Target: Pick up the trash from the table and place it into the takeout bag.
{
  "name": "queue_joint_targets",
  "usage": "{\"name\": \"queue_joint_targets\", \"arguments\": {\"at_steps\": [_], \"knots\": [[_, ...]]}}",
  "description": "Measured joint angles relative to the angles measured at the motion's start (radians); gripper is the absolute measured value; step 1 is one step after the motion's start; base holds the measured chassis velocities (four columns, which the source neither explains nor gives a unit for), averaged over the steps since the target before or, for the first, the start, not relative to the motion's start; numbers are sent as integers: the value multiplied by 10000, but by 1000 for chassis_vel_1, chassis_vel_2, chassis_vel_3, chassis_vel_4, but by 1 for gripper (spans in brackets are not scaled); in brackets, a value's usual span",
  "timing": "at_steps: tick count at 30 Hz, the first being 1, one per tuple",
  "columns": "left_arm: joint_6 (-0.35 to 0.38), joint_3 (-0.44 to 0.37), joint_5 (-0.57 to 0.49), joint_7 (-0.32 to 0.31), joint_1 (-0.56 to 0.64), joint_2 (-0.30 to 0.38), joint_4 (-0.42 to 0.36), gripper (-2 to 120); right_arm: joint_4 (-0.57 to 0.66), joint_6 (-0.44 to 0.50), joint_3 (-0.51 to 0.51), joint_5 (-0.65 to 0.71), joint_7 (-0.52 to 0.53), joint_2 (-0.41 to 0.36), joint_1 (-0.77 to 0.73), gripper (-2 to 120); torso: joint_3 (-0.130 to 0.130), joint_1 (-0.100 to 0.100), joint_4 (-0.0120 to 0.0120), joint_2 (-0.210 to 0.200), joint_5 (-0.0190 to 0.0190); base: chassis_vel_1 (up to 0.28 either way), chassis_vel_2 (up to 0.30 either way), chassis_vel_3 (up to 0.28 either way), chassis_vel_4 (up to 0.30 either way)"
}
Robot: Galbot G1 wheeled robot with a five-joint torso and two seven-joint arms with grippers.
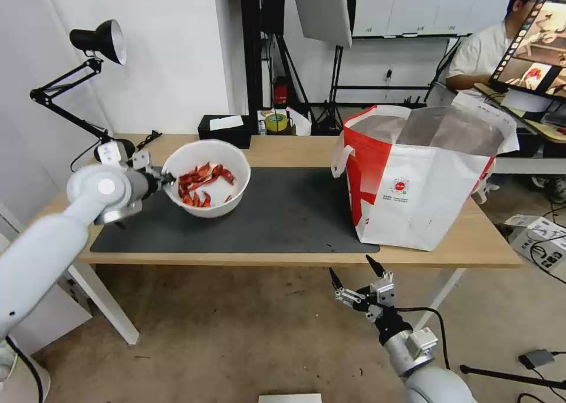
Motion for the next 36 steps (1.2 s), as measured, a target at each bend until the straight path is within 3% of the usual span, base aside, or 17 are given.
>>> {"name": "queue_joint_targets", "arguments": {"at_steps": [10, 16, 28, 31, 36], "knots": [[-9, 1699, -529, -368, -2413, -751, 184, 0, 0, 0, 0, 0, 0, 0, 0, 100, 0, 0, -2, 0, -2, 0, 0, 0, 0], [-112, 2694, -958, -620, -4244, -1634, 506, 0, 0, 1, 0, 0, 0, 0, 0, 100, 0, 0, -2, 0, 2, 0, 0, 0, 0], [-222, 3216, -1148, -797, -5558, -3130, 1166, 0, 0, 0, 0, 0, 0, 0, 0, 100, 0, 0, 0, 0, -1, 0, 0, 0, 0], [-423, 3270, -1151, -951, -5850, -3984, 1439, 0, 0, 0, 0, 0, -1, 0, 0, 100, 0, 1, 0, -1, 1, 0, 0, 0, 0], [-542, 3324, -1119, -1112, -6025, -4703, 1727, 0, 0, 0, 0, 0, 0, 0, 0, 100, 0, 0, -1, 0, 2, 0, 0, 0, 0]]}}
